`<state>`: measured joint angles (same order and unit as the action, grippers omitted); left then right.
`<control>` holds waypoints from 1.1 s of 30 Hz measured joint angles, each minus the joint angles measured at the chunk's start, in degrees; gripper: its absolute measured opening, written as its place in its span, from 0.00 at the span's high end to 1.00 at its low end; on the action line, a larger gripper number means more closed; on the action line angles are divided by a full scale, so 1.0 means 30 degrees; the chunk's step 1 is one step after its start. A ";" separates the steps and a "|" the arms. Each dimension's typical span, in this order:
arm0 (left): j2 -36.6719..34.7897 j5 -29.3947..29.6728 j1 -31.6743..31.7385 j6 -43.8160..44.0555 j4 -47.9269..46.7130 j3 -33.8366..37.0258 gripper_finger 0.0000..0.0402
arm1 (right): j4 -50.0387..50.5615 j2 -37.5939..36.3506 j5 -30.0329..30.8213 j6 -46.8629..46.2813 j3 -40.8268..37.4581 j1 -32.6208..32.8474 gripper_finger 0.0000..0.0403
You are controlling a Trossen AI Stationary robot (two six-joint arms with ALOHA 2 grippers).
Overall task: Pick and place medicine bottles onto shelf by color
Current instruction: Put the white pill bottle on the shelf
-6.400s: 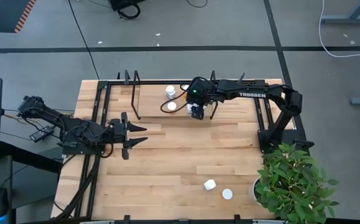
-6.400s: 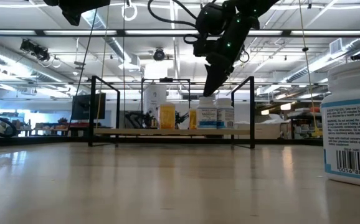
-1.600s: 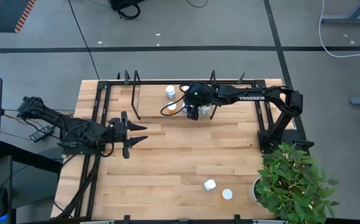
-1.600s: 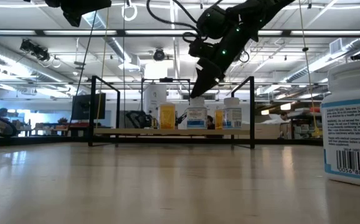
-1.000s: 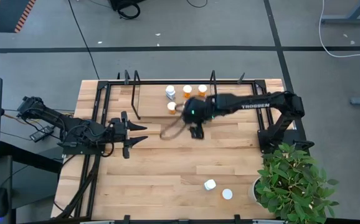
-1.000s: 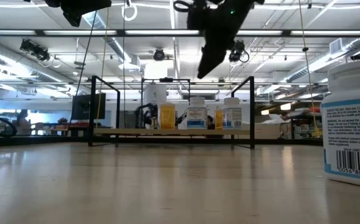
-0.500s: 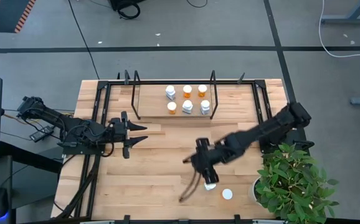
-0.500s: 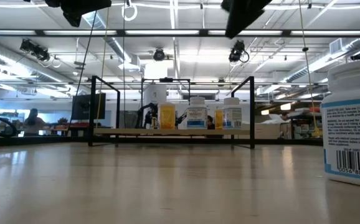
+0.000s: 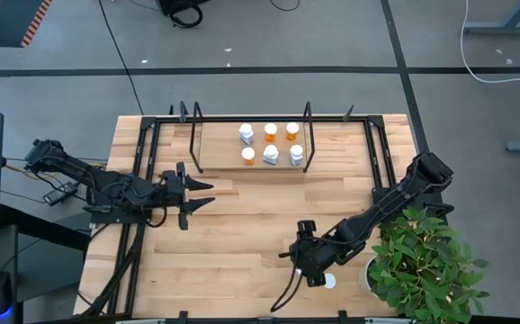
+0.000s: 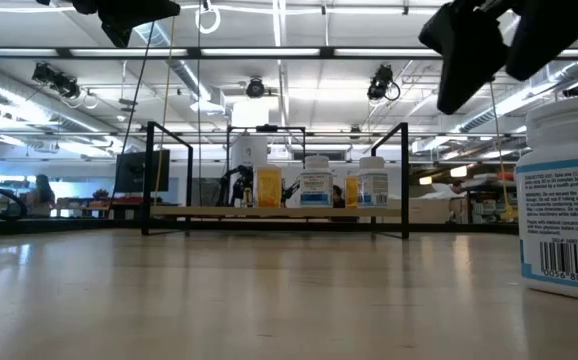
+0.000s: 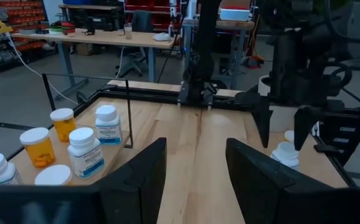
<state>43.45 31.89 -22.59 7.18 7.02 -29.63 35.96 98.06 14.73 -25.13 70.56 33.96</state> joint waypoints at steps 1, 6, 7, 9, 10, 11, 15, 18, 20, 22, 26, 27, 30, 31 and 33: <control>0.0130 0.0004 0.0000 -0.0013 0.0086 0.0000 0.57 | 0.0003 0.0000 -0.0020 -0.0100 -0.0006 0.0020 0.26; 0.0662 0.0000 0.0263 -0.0203 0.0474 0.0000 0.57 | -0.0024 -0.0006 -0.0313 -0.0137 -0.0006 0.0532 0.24; 0.0691 0.0004 0.0333 -0.0227 0.0552 0.0000 0.57 | 0.0019 -0.0007 -0.0335 -0.0145 -0.0006 0.0683 0.23; 0.0695 0.0004 0.0488 -0.0261 0.0551 0.0000 0.57 | 0.0015 -0.0007 -0.0337 -0.0312 -0.0012 0.0938 0.22; 0.0695 0.0004 0.0577 -0.0261 0.0557 0.0000 0.57 | 0.0017 -0.0007 -0.0239 -0.0466 -0.0006 0.1050 0.22; 0.0695 0.0003 0.0665 -0.0268 0.0563 0.0000 0.57 | 0.0020 -0.0007 -0.0096 -0.0594 -0.0014 0.1154 0.21; 0.0695 0.0015 0.0857 -0.0271 0.0808 0.0000 0.57 | -0.0087 -0.0007 0.0345 -0.0908 -0.0127 0.1480 0.19; 0.0695 0.0011 0.0852 -0.0290 0.0815 0.0000 0.57 | -0.0120 -0.0007 0.0720 -0.1286 -0.0689 0.1633 0.17; 0.0695 0.0011 0.0852 -0.0298 0.0815 0.0000 0.57 | -0.0711 -0.0007 0.0740 -0.1498 -0.1352 0.1685 0.16; 0.0695 0.0011 0.0852 -0.0312 0.0812 0.0000 0.57 | -0.1271 -0.0007 0.0724 -0.1767 -0.1965 0.1722 0.16; 0.0775 0.0007 0.0852 -0.0309 0.0834 0.0000 0.57 | -0.2112 -0.0007 0.0785 -0.2201 -0.2610 0.1748 0.16; 0.0775 0.0008 0.0852 -0.0289 0.0836 0.0000 0.57 | -0.2140 -0.0007 0.0785 -0.2275 -0.2710 0.1748 0.16; 0.0775 0.0011 0.0852 -0.0181 0.0868 0.0000 0.57 | -0.2191 -0.0007 0.0788 -0.2352 -0.2760 0.1784 0.16; 0.0775 0.0011 0.0852 -0.0181 0.0864 0.0000 0.57 | -0.2198 -0.0007 0.0805 -0.2342 -0.2760 0.1827 0.16; 0.0775 0.0011 0.0852 -0.0181 0.0870 0.0000 0.57 | -0.2198 -0.0007 0.0911 -0.2294 -0.2759 0.1865 0.16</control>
<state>45.78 31.92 -20.03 6.63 9.63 -29.63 29.36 98.04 17.46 -32.01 62.28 39.55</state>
